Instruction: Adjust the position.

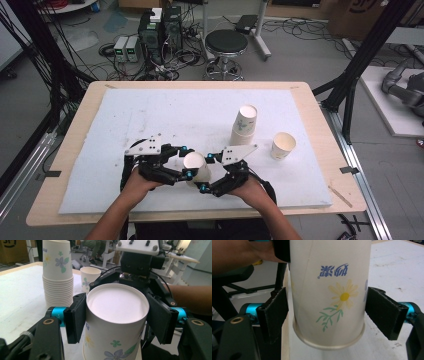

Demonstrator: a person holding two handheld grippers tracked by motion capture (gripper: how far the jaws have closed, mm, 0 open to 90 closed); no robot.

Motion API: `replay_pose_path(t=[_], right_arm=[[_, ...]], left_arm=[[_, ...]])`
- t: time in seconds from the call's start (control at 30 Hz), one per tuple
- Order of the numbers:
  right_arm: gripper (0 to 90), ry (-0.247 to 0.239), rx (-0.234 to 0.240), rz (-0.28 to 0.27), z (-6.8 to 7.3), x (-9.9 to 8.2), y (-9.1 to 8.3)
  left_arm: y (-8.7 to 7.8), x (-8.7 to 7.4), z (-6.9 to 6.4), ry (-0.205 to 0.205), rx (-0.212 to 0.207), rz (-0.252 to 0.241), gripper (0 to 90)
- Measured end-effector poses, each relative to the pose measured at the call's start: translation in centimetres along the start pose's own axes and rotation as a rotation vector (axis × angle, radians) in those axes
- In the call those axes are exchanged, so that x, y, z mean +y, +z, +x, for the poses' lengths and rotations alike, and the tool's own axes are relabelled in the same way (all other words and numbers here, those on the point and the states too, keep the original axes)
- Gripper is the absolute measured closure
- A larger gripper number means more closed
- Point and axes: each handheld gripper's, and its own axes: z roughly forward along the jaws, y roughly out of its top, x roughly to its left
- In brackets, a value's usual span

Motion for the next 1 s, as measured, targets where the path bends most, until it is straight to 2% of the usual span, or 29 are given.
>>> replay_pose_path(t=[0.2, 0.33, 0.4, 0.47, 0.7, 0.83, 1.0], right_arm=[[25.7, 0.002, 0.017, -0.016, -0.1, 0.0, 0.0], [29.1, -0.005, 0.017, -0.010, -0.2, 0.0, -0.1], [29.8, -0.016, 0.013, 0.004, -0.2, 0.1, -0.2], [30.7, -0.027, 0.001, 0.037, -0.2, 0.0, -0.3], [32.1, -0.058, -0.005, 0.118, -0.2, 0.3, -0.4], [32.4, -0.106, -0.022, 0.192, -0.2, 1.1, -0.2], [32.4, -0.134, -0.021, 0.255, -0.3, 2.1, 0.1]], left_arm=[[0.3, 0.0, 0.0, -0.007, -0.020, -0.015, 36.0], [0.3, 0.1, -0.1, 0.003, -0.013, -0.010, 35.4], [0.3, 0.2, -0.2, 0.022, 0.014, 0.005, 31.6], [0.2, 0.5, -0.3, 0.004, 0.046, 0.028, 15.6], [-0.5, 1.1, -0.2, 0.021, 0.044, 0.105, 14.8], [-0.6, 1.6, -0.2, 0.043, 0.037, 0.167, 14.9], [-0.5, 1.9, -0.2, 0.056, 0.031, 0.209, 15.0]])
